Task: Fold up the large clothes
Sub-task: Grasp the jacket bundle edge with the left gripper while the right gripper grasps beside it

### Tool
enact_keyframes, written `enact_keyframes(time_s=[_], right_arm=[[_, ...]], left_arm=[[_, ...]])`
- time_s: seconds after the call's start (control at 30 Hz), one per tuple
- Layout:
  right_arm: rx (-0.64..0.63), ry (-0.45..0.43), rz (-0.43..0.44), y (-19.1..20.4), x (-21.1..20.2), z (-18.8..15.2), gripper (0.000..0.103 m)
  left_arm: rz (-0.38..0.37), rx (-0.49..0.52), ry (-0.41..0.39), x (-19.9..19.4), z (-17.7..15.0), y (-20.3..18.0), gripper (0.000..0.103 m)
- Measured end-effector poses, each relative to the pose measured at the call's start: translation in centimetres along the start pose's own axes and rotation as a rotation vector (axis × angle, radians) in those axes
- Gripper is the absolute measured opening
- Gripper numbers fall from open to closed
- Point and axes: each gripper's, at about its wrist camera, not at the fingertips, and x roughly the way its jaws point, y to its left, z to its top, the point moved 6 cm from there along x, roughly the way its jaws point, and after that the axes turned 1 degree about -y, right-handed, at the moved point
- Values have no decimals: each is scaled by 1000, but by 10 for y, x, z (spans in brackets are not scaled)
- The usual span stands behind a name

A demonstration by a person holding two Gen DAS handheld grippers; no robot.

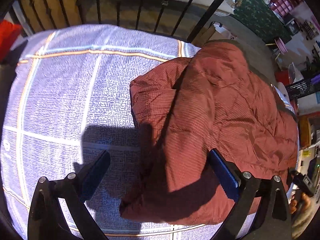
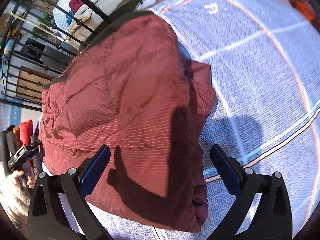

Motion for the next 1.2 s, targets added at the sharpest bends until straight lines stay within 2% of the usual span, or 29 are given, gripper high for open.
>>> enact_keyframes(time_s=[0.13,0.27,0.4,0.63,0.73,0.77,0.8,0.83,0.97,1.07,1.1,1.2], right_arm=[[41,30,57,-9,12,2,98],[42,43,97,-14,20,4,98],[26,52,116,-18,24,6,98],[75,63,155,-22,38,17,98],[71,64,157,-20,37,17,98],[65,60,154,-19,36,17,94],[54,54,159,-16,35,17,86],[46,49,162,-15,33,17,84],[42,32,146,-8,28,15,67],[33,19,142,-1,21,13,46],[18,14,134,3,18,12,39],[-44,-17,80,19,7,10,30]], left_arm=[[-35,7,53,24,10,4,98],[-27,73,61,40,18,-5,98],[-47,46,83,51,26,-10,98],[-81,30,107,61,30,-13,98],[-76,44,104,60,30,-15,97],[-73,59,93,58,31,-19,91],[-72,70,86,58,34,-23,87],[-60,83,74,56,34,-26,85],[-51,117,33,46,33,-40,62],[-38,143,6,34,29,-49,44],[-35,147,-1,30,28,-51,37],[-29,150,-36,17,23,-58,26]])
